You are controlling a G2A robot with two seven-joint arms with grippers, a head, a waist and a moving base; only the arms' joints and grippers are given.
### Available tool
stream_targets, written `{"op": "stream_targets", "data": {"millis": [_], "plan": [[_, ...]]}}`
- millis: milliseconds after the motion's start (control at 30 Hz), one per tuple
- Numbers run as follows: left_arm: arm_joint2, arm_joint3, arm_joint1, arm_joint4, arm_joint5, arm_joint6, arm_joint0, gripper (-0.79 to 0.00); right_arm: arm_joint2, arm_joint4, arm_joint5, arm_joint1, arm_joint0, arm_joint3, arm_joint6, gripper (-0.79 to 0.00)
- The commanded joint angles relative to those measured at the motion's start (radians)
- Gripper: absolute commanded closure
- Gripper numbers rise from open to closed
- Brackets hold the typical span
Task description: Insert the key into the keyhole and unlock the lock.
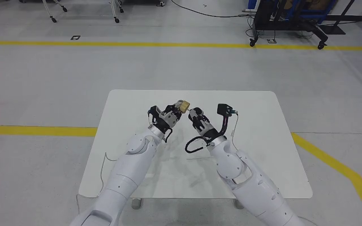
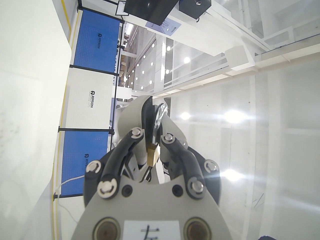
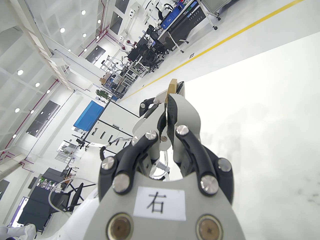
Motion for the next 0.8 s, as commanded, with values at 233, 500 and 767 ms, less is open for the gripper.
{"op": "stream_targets", "data": {"millis": [233, 500, 767], "plan": [[0.001, 0.005, -0.002, 0.017, -0.003, -0.008, -0.002, 0.000, 0.000, -0.004, 0.017, -0.013, 0.011, 0.019, 0.006, 0.000], [-0.001, 0.006, -0.003, 0.036, -0.016, -0.008, -0.002, 0.000, 0.000, -0.014, 0.036, -0.025, 0.018, 0.031, -0.004, 0.000], [0.000, -0.002, -0.008, 0.038, -0.020, 0.014, 0.006, 0.000, -0.001, -0.049, 0.060, -0.036, 0.018, 0.038, -0.020, 0.000]]}}
